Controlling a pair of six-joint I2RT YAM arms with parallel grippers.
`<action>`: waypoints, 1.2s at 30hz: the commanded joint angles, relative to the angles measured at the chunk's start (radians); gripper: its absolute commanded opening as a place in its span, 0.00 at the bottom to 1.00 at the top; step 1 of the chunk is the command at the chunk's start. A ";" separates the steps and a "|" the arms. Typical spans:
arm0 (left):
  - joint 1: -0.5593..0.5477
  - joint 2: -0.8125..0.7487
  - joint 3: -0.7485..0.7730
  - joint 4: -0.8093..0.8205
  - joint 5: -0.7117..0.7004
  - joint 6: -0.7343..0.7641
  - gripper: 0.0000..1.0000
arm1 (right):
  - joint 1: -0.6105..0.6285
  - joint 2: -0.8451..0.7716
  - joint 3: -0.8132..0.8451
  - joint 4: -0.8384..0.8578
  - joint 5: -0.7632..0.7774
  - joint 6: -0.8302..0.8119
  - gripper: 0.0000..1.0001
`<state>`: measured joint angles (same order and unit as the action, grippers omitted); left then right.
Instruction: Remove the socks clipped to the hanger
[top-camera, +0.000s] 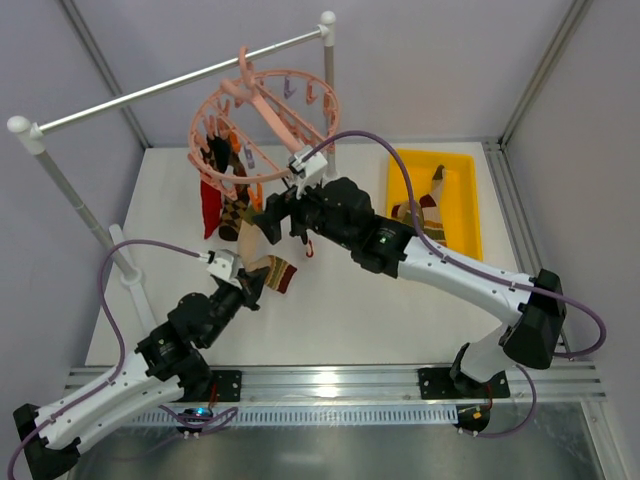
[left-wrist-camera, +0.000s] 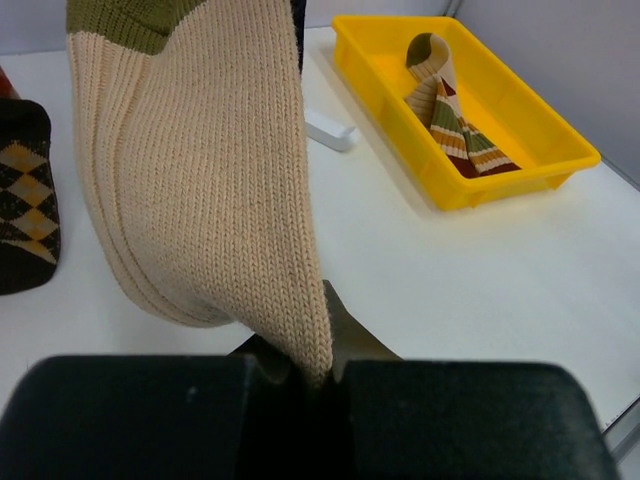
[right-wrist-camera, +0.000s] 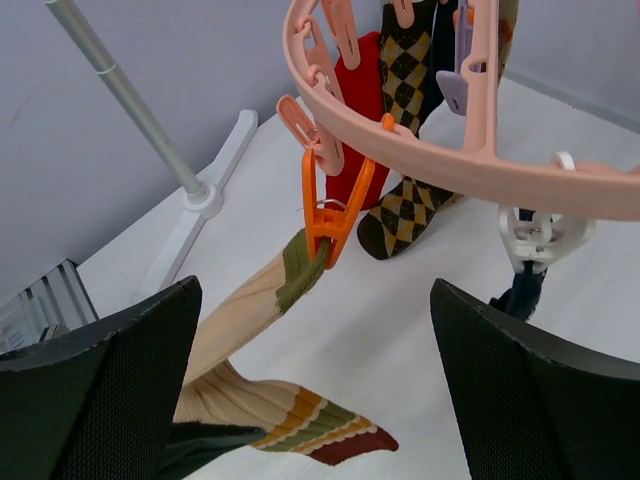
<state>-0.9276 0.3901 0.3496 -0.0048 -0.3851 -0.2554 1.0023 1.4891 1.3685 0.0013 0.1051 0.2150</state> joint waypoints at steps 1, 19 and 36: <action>-0.004 -0.005 -0.004 0.035 0.023 -0.001 0.00 | 0.007 0.019 0.090 0.005 -0.012 -0.019 0.95; -0.004 -0.008 -0.014 0.049 0.077 0.002 0.00 | 0.007 0.257 0.313 -0.083 0.110 -0.081 0.95; -0.004 0.018 -0.015 0.062 0.084 0.004 0.00 | 0.007 0.269 0.294 -0.006 0.188 -0.104 0.39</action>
<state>-0.9276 0.3992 0.3370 0.0101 -0.3172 -0.2550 1.0061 1.7634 1.6329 -0.0669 0.2596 0.1261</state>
